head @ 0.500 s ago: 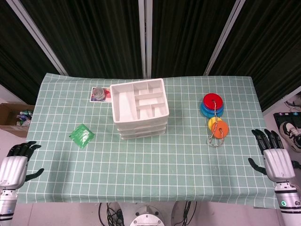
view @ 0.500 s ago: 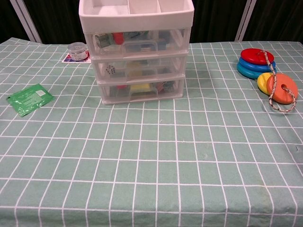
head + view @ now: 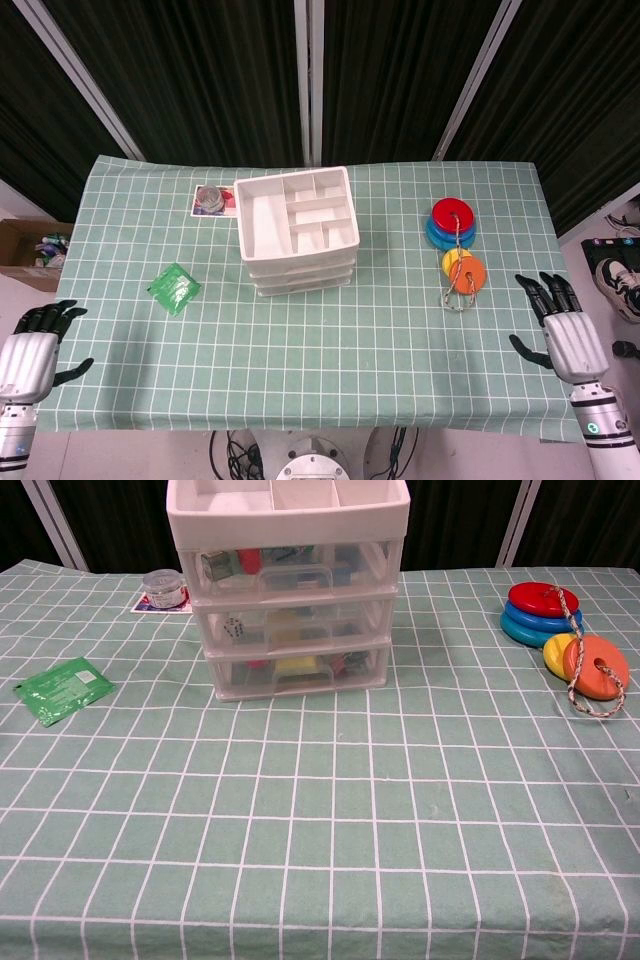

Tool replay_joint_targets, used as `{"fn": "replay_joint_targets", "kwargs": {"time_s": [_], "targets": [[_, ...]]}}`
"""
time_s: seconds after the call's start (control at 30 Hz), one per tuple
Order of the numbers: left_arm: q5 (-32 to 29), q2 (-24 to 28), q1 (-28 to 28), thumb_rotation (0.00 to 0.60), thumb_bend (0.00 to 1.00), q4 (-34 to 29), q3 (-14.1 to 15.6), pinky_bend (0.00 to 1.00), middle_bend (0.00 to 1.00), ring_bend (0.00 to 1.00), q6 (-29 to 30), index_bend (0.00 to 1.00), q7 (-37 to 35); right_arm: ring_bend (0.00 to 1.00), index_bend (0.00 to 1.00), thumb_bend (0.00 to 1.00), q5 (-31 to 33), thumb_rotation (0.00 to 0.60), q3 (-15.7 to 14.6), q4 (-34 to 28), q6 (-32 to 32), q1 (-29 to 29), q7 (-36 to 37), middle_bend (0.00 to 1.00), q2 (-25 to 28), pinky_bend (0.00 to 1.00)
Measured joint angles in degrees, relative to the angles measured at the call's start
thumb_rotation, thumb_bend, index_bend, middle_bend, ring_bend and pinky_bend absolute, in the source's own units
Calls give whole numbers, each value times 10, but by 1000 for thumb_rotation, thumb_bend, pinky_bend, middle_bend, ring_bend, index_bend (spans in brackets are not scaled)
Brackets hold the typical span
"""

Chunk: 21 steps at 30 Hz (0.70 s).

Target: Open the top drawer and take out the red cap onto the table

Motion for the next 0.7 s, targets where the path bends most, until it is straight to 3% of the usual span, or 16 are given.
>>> {"fn": "replay_joint_targets", "kwargs": {"time_s": [0.07,0.17,0.3,0.5,0.7], "targets": [[3,1,2,600,51,-2,2,205,198,186,4,268,0,104,0,199,-10,600,-1,-5,-19,17,30,298,-9,182],[7,2,7,600,51,-5,5,205,199,186,10,269,0,332,0,267,-19,600,1,-13,-58,50,84,478,-30,404],[9,5,16,600,51,-7,9,205,201,186,20,269,-3,531,7,357,-16,600,8,-20,-112,93,171,634,-67,572],[9,9,23,600,50,-3,13,205,202,186,24,270,-13,654,25,452,4,600,24,-11,-194,160,345,750,-133,684],[7,8,26,600,51,10,12,205,203,186,24,271,-26,680,33,477,27,600,45,20,-262,224,509,776,-206,744]]}}
